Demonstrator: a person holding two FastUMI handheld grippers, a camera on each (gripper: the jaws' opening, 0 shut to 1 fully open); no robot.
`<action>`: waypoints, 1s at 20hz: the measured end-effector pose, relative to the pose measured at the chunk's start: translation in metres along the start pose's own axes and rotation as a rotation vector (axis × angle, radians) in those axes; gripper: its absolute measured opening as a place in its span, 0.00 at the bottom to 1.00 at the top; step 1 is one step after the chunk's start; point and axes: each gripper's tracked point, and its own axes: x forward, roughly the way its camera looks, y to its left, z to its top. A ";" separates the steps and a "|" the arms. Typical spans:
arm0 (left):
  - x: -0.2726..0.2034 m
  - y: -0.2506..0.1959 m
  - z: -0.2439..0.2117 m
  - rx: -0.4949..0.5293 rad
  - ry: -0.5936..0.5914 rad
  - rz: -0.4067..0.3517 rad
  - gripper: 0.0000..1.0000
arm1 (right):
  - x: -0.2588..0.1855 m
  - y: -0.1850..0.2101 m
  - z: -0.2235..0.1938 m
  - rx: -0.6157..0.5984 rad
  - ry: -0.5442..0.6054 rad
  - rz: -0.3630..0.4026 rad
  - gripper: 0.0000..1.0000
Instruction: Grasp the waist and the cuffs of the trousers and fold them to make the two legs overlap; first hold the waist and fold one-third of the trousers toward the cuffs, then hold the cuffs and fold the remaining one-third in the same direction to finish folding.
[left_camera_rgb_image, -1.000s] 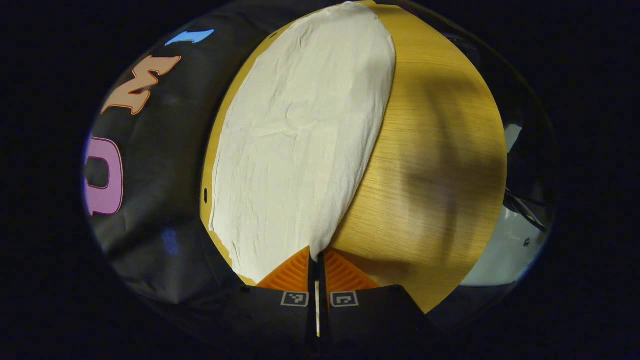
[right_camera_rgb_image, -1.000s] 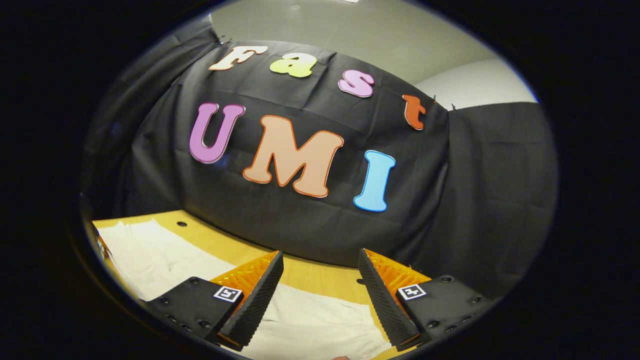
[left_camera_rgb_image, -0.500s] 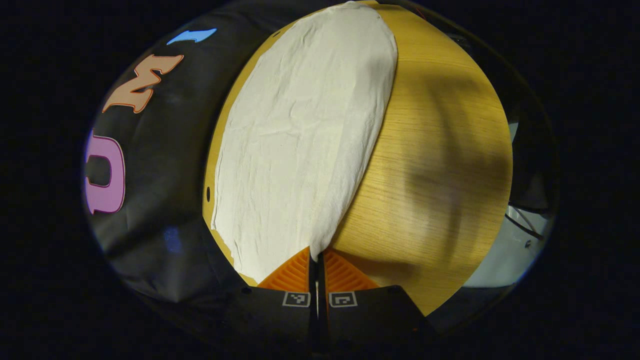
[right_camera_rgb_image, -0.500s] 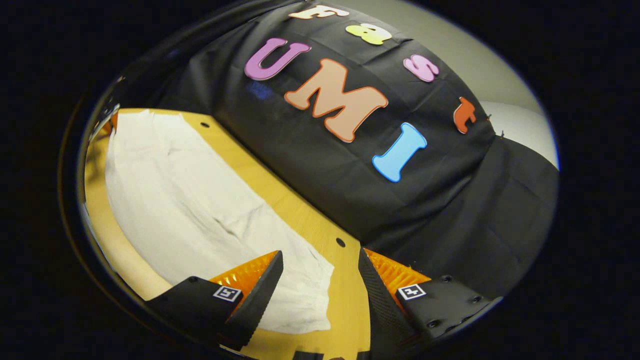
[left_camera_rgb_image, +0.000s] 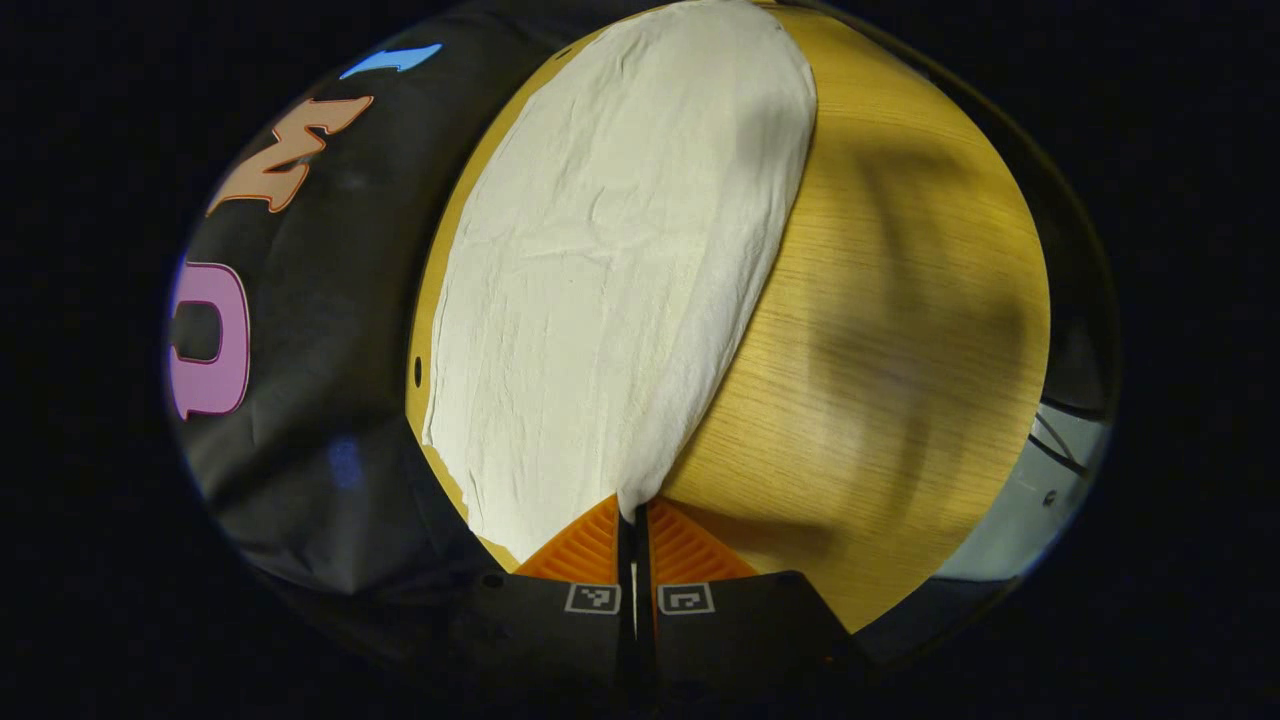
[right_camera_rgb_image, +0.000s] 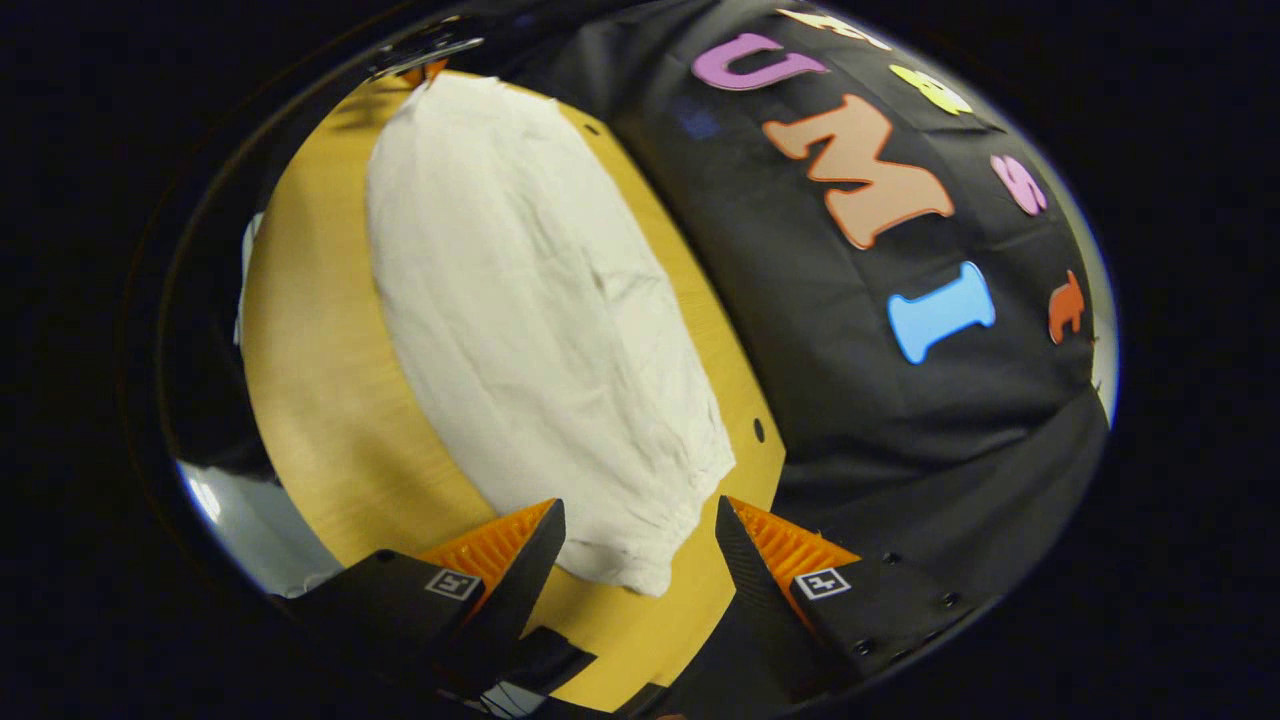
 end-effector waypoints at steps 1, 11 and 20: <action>-0.001 -0.001 -0.001 -0.002 0.005 0.002 0.00 | 0.001 0.011 -0.010 -0.034 0.012 0.033 0.98; 0.003 0.000 -0.001 0.020 0.032 0.001 0.00 | 0.029 0.026 -0.031 -0.105 0.034 0.047 0.90; -0.001 -0.001 0.004 -0.005 0.045 0.029 0.00 | 0.059 0.039 -0.035 -0.119 0.073 0.118 0.37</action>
